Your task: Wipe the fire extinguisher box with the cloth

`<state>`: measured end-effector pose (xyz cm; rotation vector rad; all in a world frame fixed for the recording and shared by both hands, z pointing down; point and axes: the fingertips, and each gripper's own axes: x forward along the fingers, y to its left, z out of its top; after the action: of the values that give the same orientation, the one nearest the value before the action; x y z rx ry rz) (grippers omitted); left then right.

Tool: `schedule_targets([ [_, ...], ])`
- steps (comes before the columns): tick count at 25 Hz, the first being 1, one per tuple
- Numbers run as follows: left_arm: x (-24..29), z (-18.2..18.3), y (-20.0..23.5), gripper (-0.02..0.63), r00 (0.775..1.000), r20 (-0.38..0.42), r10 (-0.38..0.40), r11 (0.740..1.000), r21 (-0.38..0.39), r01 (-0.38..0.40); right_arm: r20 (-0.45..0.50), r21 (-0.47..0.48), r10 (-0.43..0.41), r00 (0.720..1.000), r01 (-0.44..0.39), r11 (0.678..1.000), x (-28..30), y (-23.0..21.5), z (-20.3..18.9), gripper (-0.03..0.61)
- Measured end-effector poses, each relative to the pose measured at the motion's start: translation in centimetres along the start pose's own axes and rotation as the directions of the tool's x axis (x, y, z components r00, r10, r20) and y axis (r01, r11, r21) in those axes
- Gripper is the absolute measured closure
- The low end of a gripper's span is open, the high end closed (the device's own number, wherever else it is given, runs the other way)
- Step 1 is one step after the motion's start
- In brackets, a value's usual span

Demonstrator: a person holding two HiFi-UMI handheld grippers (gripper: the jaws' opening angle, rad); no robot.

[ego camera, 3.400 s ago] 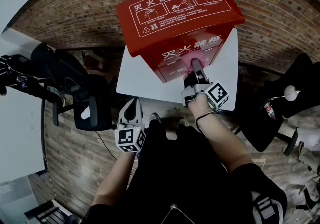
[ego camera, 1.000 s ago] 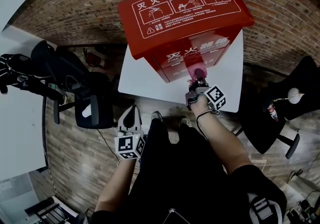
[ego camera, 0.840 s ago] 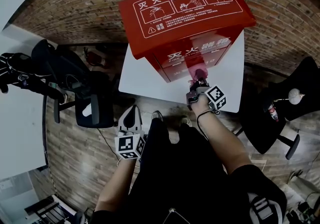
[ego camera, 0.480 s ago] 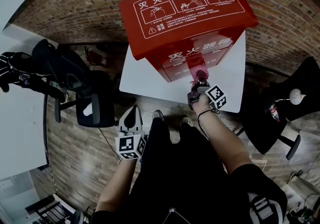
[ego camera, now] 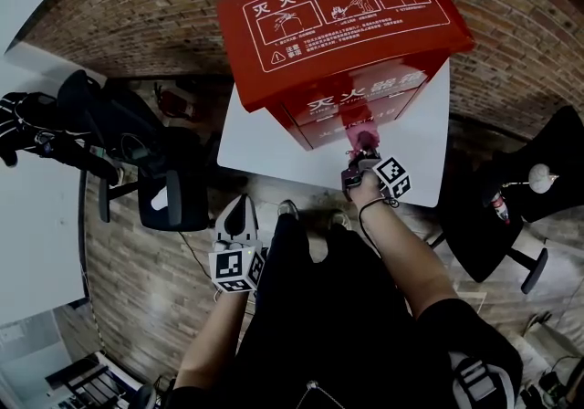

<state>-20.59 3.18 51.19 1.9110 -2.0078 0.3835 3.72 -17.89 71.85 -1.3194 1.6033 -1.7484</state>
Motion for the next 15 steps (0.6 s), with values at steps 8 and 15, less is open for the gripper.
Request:
schedule_targets([
  [8, 0.0, -0.5, 0.0, 0.586, 1.0, -0.008, 0.004, 1.0, -0.008, -0.004, -0.007, -0.005, -0.035, 0.999, 0.035, 0.999, 0.7, -2.0, -0.3, 0.471],
  [15, -0.3, -0.8, 0.2, 0.586, 1.0, -0.015, 0.01, 1.0, -0.01, -0.011, -0.011, -0.034, -0.066, 0.998, 0.066, 0.997, 1.3, -4.1, -0.4, 0.471],
])
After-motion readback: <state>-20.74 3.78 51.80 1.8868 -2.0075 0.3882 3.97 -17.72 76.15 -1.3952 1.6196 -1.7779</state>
